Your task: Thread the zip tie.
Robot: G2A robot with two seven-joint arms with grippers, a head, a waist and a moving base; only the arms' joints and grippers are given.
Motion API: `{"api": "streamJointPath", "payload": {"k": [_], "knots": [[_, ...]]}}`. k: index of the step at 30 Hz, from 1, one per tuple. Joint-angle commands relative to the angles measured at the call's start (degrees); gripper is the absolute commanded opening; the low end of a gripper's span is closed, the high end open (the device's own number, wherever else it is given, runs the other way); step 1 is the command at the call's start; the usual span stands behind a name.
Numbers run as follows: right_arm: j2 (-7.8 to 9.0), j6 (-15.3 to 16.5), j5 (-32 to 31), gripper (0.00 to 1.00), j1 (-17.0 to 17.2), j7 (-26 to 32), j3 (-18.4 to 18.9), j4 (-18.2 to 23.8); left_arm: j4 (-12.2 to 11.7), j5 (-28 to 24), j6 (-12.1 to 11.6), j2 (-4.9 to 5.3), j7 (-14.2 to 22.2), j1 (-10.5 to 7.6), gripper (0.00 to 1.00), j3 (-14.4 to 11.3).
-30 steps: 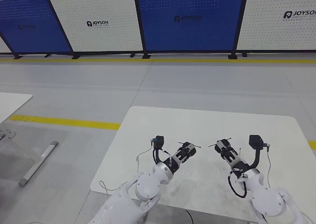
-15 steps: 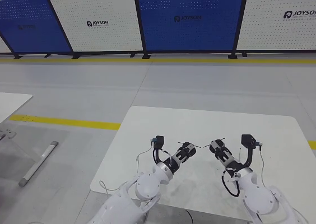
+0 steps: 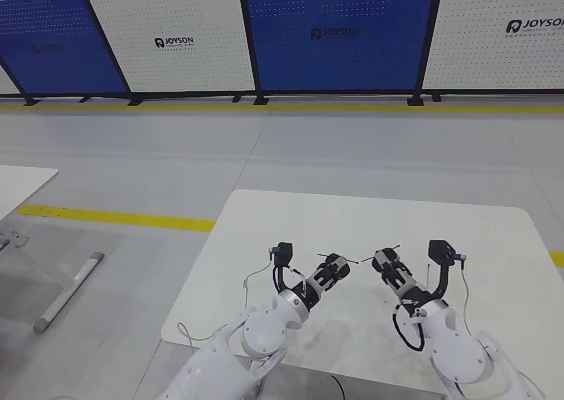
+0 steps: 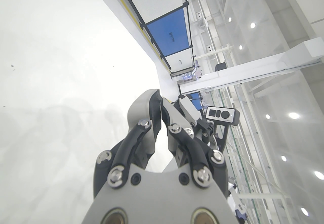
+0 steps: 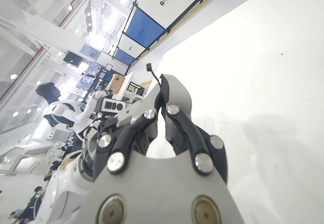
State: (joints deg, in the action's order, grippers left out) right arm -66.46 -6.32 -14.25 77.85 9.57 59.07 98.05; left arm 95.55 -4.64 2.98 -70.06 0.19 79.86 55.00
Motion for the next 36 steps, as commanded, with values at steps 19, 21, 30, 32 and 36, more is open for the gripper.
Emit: {"api": "streamJointPath", "payload": {"k": [19,21,30,32,36], "knots": [[-0.97,0.5,-0.4,0.0,0.7,0.5,1.4,-0.1,0.0,0.0,0.0,0.0,0.0,0.0,0.0,0.0],[-1.02,0.5,-0.8,0.0,0.9,0.9,1.3,0.0,0.0,0.0,0.0,0.0,0.0,0.0,0.0,0.0],[-1.71,0.4,-1.8,0.0,0.1,1.9,0.0,-1.5,0.0,0.0,0.0,0.0,0.0,0.0,0.0,0.0],[-1.83,0.6,-2.0,0.0,0.0,1.6,0.1,-1.6,0.0,0.0,0.0,0.0,0.0,0.0,0.0,0.0],[-1.84,1.1,-1.9,0.0,0.6,1.2,1.3,-1.1,0.0,0.0,0.0,0.0,0.0,0.0,0.0,0.0]]}}
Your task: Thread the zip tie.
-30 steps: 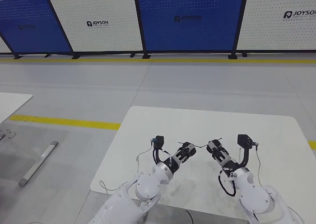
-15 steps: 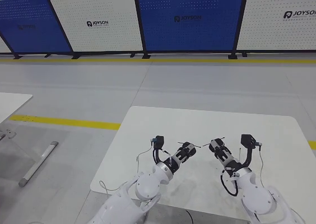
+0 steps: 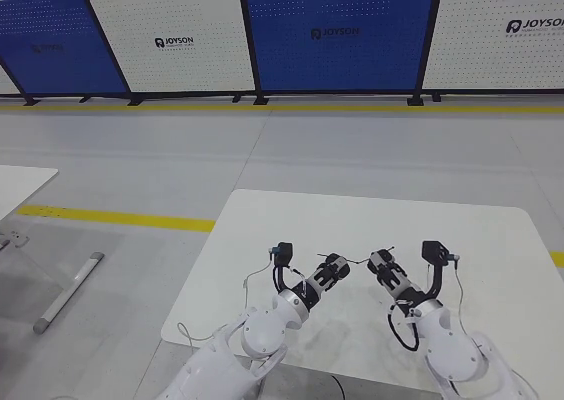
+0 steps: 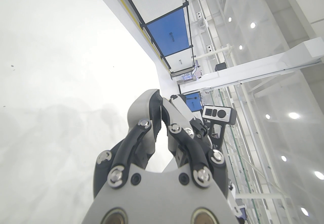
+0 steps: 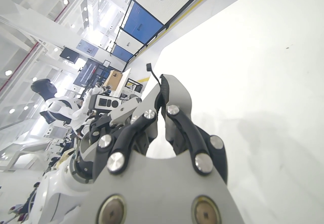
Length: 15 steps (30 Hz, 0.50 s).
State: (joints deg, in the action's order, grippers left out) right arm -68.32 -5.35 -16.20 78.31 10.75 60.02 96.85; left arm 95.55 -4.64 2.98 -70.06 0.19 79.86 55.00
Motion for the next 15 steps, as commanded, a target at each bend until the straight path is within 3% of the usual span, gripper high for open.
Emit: {"api": "streamJointPath", "payload": {"k": [1,15], "knots": [[0.02,0.2,0.2,0.0,0.4,0.0,0.6,0.3,0.0,0.0,0.0,0.0,0.0,0.0,0.0,0.0],[-0.51,1.4,0.6,0.0,0.2,1.8,1.1,-0.4,0.0,0.0,0.0,0.0,0.0,0.0,0.0,0.0]]}}
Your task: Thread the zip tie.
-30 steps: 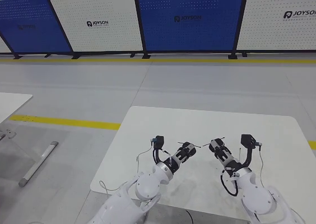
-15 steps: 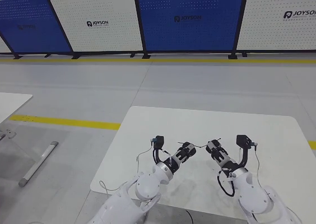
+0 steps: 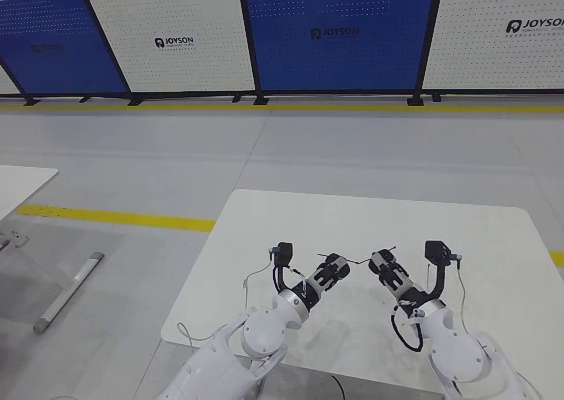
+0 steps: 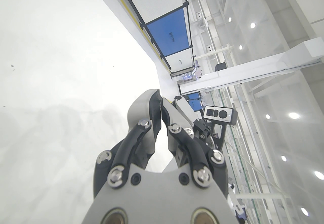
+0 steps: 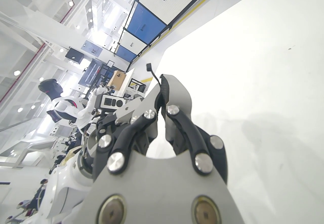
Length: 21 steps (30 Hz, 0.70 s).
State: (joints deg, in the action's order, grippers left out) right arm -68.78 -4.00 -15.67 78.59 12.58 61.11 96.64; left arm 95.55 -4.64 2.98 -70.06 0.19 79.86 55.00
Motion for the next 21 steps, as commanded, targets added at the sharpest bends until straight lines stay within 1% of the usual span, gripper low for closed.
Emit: {"api": "streamJointPath", "payload": {"k": [1,6,13,16,19,21], "knots": [[-0.13,0.2,0.2,0.0,-0.2,-0.1,0.0,-0.4,0.0,0.0,0.0,0.0,0.0,0.0,0.0,0.0],[-0.34,0.5,0.3,0.0,-0.3,-0.1,0.1,-0.8,0.0,0.0,0.0,0.0,0.0,0.0,0.0,0.0],[-0.79,0.3,-0.5,0.0,-0.6,-0.2,-0.7,-1.6,0.0,0.0,0.0,0.0,0.0,0.0,0.0,0.0],[-0.93,0.7,0.1,0.0,-0.4,-0.6,-0.5,-1.6,0.0,0.0,0.0,0.0,0.0,0.0,0.0,0.0],[-0.92,1.9,2.4,0.0,0.2,0.8,0.4,-1.2,0.0,0.0,0.0,0.0,0.0,0.0,0.0,0.0],[-0.92,1.9,2.4,0.0,0.2,0.8,0.4,-1.2,0.0,0.0,0.0,0.0,0.0,0.0,0.0,0.0]]}}
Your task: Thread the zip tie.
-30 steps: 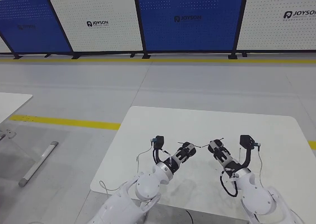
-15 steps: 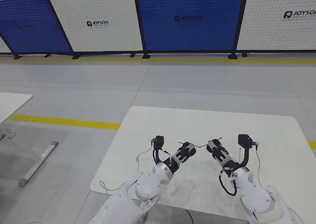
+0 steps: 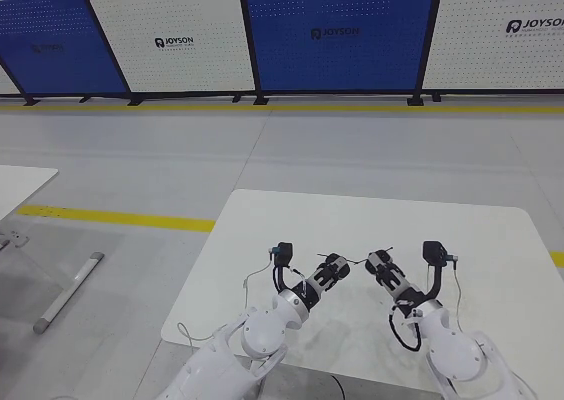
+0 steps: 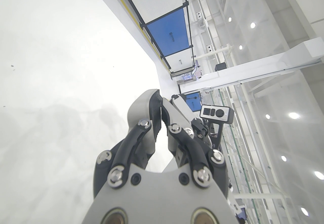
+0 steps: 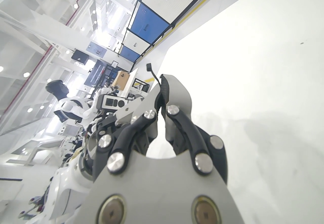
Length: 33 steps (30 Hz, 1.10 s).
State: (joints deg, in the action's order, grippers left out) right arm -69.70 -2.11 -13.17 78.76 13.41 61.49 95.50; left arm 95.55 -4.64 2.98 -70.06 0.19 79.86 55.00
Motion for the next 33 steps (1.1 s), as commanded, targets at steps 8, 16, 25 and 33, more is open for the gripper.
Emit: {"api": "streamJointPath", "payload": {"k": [8,16,25,33], "knots": [[-0.06,0.3,0.1,0.0,0.3,-0.6,0.2,-0.1,0.0,0.0,0.0,0.0,0.0,0.0,0.0,0.0],[-0.35,0.0,-0.2,0.0,0.6,-2.3,0.8,-0.4,0.0,0.0,0.0,0.0,0.0,0.0,0.0,0.0],[-0.83,-1.5,-1.8,0.0,-0.2,-1.9,0.0,-0.5,0.0,0.0,0.0,0.0,0.0,0.0,0.0,0.0],[-0.9,-0.8,-1.5,0.0,0.9,-2.4,1.3,0.4,0.0,0.0,0.0,0.0,0.0,0.0,0.0,0.0]]}}
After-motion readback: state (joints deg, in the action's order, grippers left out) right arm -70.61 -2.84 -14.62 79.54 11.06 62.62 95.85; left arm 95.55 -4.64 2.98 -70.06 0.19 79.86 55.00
